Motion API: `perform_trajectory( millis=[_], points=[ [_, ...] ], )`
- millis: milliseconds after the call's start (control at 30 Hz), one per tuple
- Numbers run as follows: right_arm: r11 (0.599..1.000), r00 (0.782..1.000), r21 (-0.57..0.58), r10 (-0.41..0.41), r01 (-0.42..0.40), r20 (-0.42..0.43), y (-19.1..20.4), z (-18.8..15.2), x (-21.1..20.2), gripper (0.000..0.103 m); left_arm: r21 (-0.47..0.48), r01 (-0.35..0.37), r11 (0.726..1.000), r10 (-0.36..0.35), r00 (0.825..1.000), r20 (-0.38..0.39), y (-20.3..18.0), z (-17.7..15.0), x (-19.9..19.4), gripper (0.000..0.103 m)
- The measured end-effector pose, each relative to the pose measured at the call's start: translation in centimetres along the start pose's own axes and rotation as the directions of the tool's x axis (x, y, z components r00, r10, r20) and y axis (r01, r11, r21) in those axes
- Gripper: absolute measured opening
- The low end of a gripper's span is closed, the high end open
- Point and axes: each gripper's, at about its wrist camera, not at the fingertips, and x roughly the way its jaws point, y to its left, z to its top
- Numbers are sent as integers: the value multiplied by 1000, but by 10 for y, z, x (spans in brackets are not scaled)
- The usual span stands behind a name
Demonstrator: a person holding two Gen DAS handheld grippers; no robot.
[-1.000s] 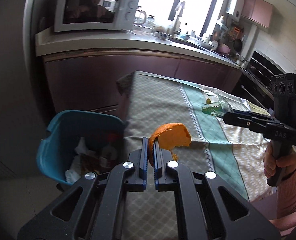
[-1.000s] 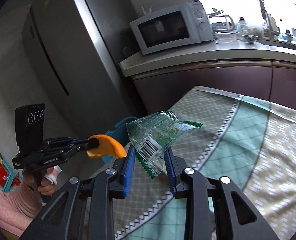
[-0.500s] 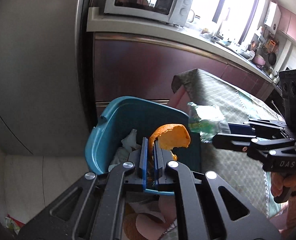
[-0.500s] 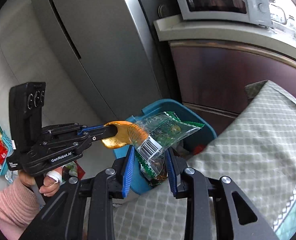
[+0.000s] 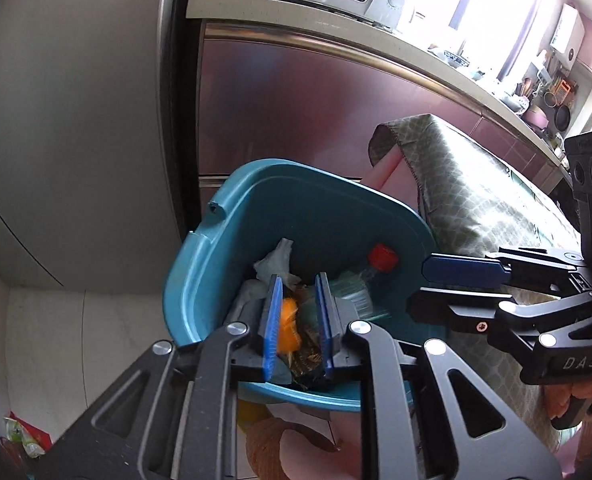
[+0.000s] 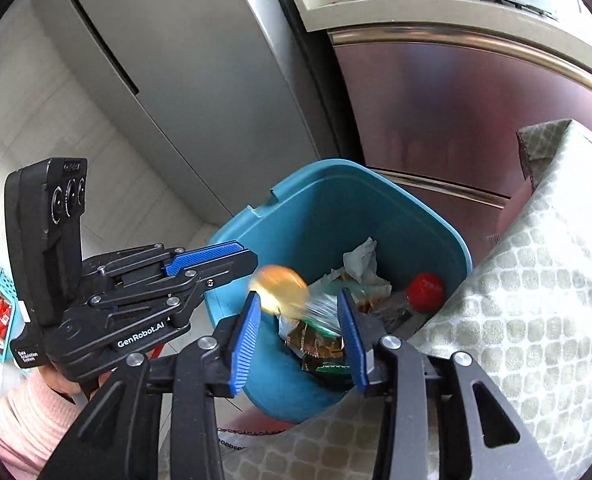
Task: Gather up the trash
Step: 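Open both grippers to drop the wrapper and peel into the bin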
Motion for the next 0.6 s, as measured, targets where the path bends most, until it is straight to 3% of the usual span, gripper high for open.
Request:
perform_trajectory(
  millis=[133, 233, 433, 600],
  points=[
    [1000, 1000, 20, 7, -7, 18, -4, -3, -5, 39, 4, 8, 1000, -8, 1000, 11, -6, 1, 1, 18],
    [999, 999, 42, 4, -6, 49, -9, -12, -18, 40, 20, 7, 1000, -8, 999, 37, -13, -1, -9, 25],
    [998, 989, 65, -27, 18, 148, -11, -38, -49, 50, 83, -12, 996, 2, 992, 123, -40, -12, -43, 52],
    [994, 963, 79, -97, 80, 250, -5, -62, -85, 64, 123, 0, 992, -23, 982, 190, -62, -25, -72, 78]
  ],
)
